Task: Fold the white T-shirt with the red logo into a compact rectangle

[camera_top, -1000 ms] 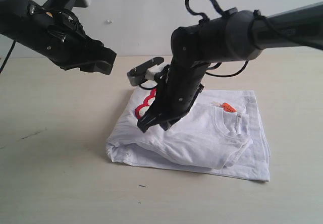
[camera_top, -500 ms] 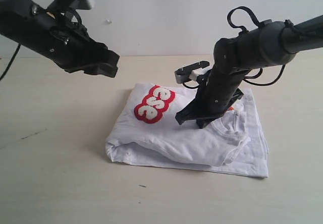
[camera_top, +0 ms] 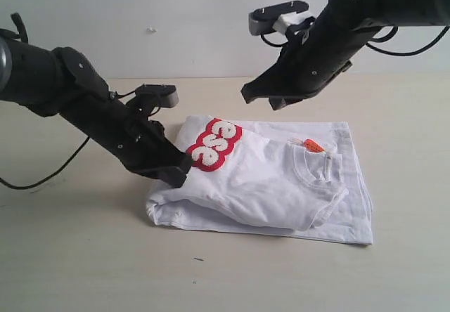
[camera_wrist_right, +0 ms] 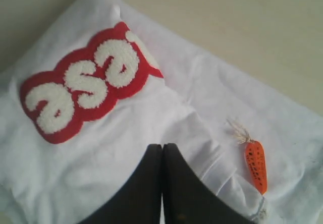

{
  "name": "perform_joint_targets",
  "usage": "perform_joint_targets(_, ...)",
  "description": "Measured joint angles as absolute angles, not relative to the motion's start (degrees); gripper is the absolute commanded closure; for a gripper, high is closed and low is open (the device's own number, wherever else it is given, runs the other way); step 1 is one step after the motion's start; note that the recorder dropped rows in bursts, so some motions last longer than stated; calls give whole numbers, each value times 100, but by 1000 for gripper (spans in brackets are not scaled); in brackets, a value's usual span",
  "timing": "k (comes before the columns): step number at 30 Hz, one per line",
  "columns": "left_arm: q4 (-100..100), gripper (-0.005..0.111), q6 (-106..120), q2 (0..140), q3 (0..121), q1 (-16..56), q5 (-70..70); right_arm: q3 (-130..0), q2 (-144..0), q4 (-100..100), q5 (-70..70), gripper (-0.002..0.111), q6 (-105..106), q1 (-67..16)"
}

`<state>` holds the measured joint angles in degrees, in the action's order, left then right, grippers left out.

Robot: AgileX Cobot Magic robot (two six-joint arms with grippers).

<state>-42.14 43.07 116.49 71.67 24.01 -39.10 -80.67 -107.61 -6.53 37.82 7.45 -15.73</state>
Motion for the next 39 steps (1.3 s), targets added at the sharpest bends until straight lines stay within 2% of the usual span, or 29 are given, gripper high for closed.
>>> perform_joint_targets(10, -4034, 107, 3954, 11797, 6672, 2401, -3670, -8067, -10025, -683, 3934, 108, 785, -1573)
perform_joint_targets(27, -3891, 107, 3754, 10789, 5565, 2401, -3350, -8067, -9737, -710, 4194, 108, 842, -1573)
perform_joint_targets(33, -4231, 107, 3931, 10030, 5565, 2401, -2799, -8067, -9737, -747, 4194, 108, 842, -1573)
perform_joint_targets(39, -5147, 107, 4707, 9914, 5565, 2401, -2004, -8067, -9737, -826, 4131, 108, 842, -1573)
